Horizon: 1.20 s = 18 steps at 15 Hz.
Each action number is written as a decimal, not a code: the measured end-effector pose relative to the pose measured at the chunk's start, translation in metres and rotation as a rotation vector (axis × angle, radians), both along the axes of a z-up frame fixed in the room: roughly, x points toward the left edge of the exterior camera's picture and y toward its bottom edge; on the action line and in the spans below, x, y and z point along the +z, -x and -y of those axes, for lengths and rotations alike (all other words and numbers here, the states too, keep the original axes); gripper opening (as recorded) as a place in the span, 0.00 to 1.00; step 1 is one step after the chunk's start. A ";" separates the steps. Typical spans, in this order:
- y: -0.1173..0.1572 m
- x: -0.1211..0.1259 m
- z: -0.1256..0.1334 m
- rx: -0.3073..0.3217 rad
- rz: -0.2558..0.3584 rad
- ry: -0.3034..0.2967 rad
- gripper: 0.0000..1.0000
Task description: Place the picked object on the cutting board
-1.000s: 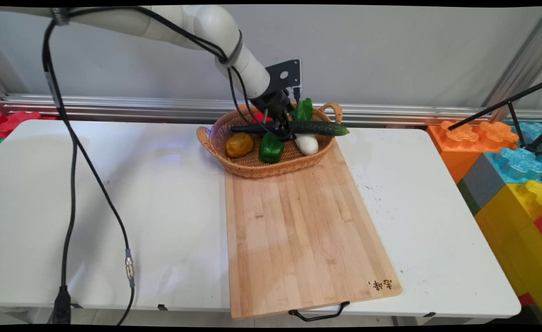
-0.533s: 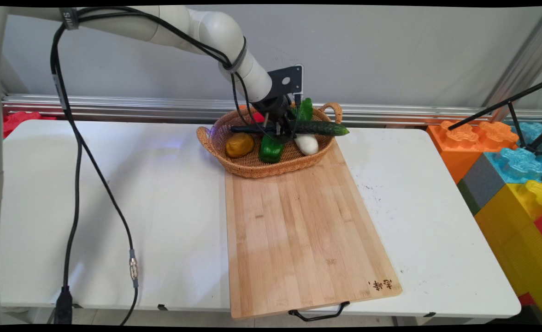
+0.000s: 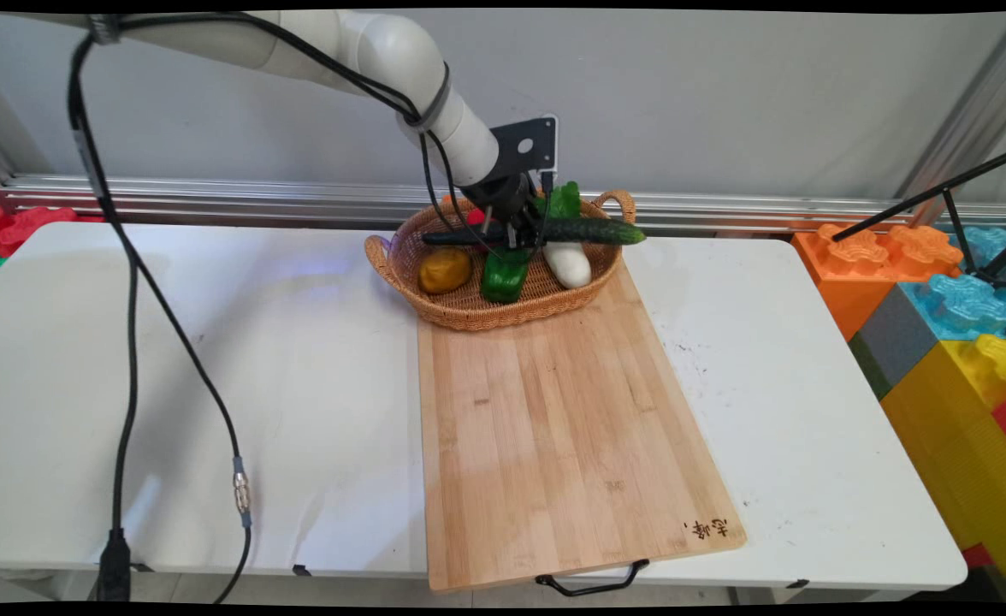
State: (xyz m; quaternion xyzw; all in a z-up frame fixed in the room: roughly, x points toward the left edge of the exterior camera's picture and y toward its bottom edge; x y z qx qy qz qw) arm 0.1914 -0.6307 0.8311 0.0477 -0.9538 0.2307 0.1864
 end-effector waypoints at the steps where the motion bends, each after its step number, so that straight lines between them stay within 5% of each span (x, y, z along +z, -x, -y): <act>1: 0.001 0.004 -0.003 0.004 -0.004 0.003 0.00; 11: 0.022 0.091 -0.073 0.011 -0.081 0.043 0.00; 14: 0.030 0.107 -0.103 0.018 -0.102 0.002 0.00; 18: 0.038 0.098 -0.143 0.112 -0.120 -0.135 0.00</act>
